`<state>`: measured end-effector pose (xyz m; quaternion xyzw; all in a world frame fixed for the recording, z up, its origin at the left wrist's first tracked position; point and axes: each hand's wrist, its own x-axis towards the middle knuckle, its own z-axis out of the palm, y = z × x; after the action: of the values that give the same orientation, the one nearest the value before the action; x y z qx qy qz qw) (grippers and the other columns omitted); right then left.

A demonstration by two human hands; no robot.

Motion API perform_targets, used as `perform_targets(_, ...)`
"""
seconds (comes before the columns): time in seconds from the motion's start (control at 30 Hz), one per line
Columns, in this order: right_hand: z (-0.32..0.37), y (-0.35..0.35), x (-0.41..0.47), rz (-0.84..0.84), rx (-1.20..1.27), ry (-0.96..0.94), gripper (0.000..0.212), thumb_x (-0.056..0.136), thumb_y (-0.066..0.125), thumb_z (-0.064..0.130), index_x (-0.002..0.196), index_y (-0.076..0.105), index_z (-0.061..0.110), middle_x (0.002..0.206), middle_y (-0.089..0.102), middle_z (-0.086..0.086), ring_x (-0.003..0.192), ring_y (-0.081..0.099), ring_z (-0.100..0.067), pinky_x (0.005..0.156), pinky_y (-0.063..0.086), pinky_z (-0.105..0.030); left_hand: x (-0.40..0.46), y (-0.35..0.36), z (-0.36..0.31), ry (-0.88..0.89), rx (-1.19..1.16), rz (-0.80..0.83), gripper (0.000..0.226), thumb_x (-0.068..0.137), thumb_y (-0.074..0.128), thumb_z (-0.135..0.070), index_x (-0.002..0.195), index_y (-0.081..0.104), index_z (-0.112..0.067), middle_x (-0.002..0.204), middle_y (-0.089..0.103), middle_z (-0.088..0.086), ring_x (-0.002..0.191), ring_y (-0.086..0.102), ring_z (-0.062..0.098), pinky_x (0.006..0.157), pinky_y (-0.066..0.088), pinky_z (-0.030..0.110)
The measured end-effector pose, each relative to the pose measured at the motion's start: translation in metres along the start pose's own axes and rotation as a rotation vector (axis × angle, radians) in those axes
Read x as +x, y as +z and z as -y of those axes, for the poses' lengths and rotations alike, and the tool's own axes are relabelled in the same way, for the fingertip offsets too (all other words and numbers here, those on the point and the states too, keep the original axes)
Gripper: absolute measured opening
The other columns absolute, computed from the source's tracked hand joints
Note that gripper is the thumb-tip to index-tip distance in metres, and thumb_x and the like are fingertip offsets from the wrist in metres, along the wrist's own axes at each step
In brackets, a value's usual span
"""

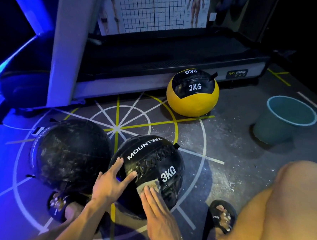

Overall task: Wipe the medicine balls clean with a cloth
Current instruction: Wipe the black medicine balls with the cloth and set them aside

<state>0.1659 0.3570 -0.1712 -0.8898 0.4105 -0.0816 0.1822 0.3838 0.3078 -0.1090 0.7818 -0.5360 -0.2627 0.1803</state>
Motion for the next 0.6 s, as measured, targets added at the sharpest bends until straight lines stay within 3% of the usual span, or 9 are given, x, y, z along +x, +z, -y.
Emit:
perform_targets(0.07, -0.012, -0.006, 0.004, -0.088, 0.007, 0.033, 0.081, 0.08, 0.043, 0.008, 0.159, 0.032, 0.015, 0.17, 0.018, -0.002, 0.156, 0.014, -0.017, 0.122, 0.014, -0.033, 0.003, -0.002, -0.005, -0.043, -0.007, -0.011, 0.097, 0.079, 0.046, -0.086, 0.159, 0.032, -0.034, 0.162, 0.031, -0.02, 0.146, 0.041, 0.013, 0.127, 0.017, 0.047)
perform_targets(0.2, -0.037, -0.017, 0.02, -0.244, 0.116, 0.088, 0.09, 0.083, 0.056, -0.008, 0.162, 0.022, 0.018, 0.17, 0.016, 0.001, 0.157, 0.011, -0.015, 0.124, 0.016, -0.034, 0.013, 0.0, -0.006, -0.117, -0.02, 0.004, 0.102, 0.072, 0.045, -0.096, 0.157, 0.033, -0.041, 0.158, 0.044, -0.013, 0.141, 0.049, 0.028, 0.12, 0.033, 0.052)
perform_targets(0.27, -0.053, -0.02, 0.036, -0.31, 0.248, 0.198, 0.089, 0.087, 0.055, -0.012, 0.162, 0.022, 0.023, 0.169, 0.018, 0.003, 0.154, 0.024, -0.018, 0.119, 0.035, -0.035, 0.017, 0.003, -0.004, -0.148, -0.048, 0.007, 0.113, 0.061, 0.037, -0.106, 0.156, 0.032, -0.046, 0.157, 0.046, -0.013, 0.142, 0.047, 0.036, 0.116, 0.039, 0.054)
perform_targets(0.33, -0.067, -0.021, 0.055, -0.392, 0.398, 0.38, 0.092, 0.094, 0.049, -0.01, 0.162, 0.008, 0.038, 0.168, 0.013, 0.005, 0.142, 0.048, -0.028, 0.086, 0.058, -0.024, 0.019, 0.005, -0.003, -0.161, -0.063, -0.002, 0.115, 0.058, 0.037, -0.107, 0.156, 0.032, -0.047, 0.156, 0.047, -0.013, 0.142, 0.046, 0.038, 0.114, 0.04, 0.055)
perform_targets(0.4, -0.066, -0.027, 0.066, -0.437, 0.423, 0.488, 0.097, 0.098, 0.046, -0.004, 0.157, -0.011, 0.049, 0.167, 0.003, 0.007, 0.122, 0.062, -0.038, 0.061, 0.048, -0.01, 0.018, 0.006, -0.005, -0.159, -0.056, -0.003, 0.114, 0.06, 0.038, -0.105, 0.157, 0.032, -0.045, 0.159, 0.042, -0.014, 0.143, 0.044, 0.036, 0.115, 0.039, 0.054)
perform_targets(0.43, -0.057, -0.029, 0.064, -0.406, 0.399, 0.492, 0.096, 0.099, 0.045, -0.002, 0.157, -0.014, 0.047, 0.168, -0.003, 0.008, 0.127, 0.059, -0.038, 0.065, 0.051, -0.012, 0.016, 0.006, -0.004, -0.158, -0.054, -0.01, 0.114, 0.06, 0.037, -0.105, 0.157, 0.031, -0.045, 0.16, 0.039, -0.016, 0.144, 0.043, 0.035, 0.115, 0.039, 0.053)
perform_targets(0.47, -0.046, -0.027, 0.057, -0.368, 0.389, 0.439, 0.093, 0.099, 0.043, -0.002, 0.159, -0.014, 0.042, 0.169, -0.008, 0.008, 0.142, 0.046, -0.031, 0.083, 0.056, -0.019, 0.015, 0.005, -0.004, -0.155, -0.057, -0.015, 0.114, 0.061, 0.037, -0.105, 0.157, 0.03, -0.045, 0.161, 0.038, -0.017, 0.145, 0.041, 0.034, 0.116, 0.038, 0.053)
perform_targets(0.53, -0.018, -0.019, 0.034, -0.257, 0.389, 0.257, 0.086, 0.1, 0.039, -0.002, 0.161, -0.012, 0.031, 0.167, -0.02, 0.013, 0.157, -0.002, -0.011, 0.124, 0.027, -0.028, 0.016, 0.004, -0.001, -0.166, -0.069, -0.024, 0.113, 0.062, 0.038, -0.104, 0.158, 0.031, -0.044, 0.161, 0.037, -0.019, 0.146, 0.04, 0.032, 0.116, 0.037, 0.052)
perform_targets(0.6, -0.009, -0.014, 0.018, -0.225, 0.332, 0.119, 0.082, 0.099, 0.037, -0.001, 0.162, -0.008, 0.026, 0.166, -0.025, 0.016, 0.155, -0.016, -0.007, 0.127, -0.001, -0.026, 0.017, 0.002, 0.002, -0.17, -0.064, -0.019, 0.112, 0.062, 0.04, -0.103, 0.157, 0.031, -0.044, 0.16, 0.037, -0.02, 0.147, 0.039, 0.031, 0.117, 0.036, 0.051)
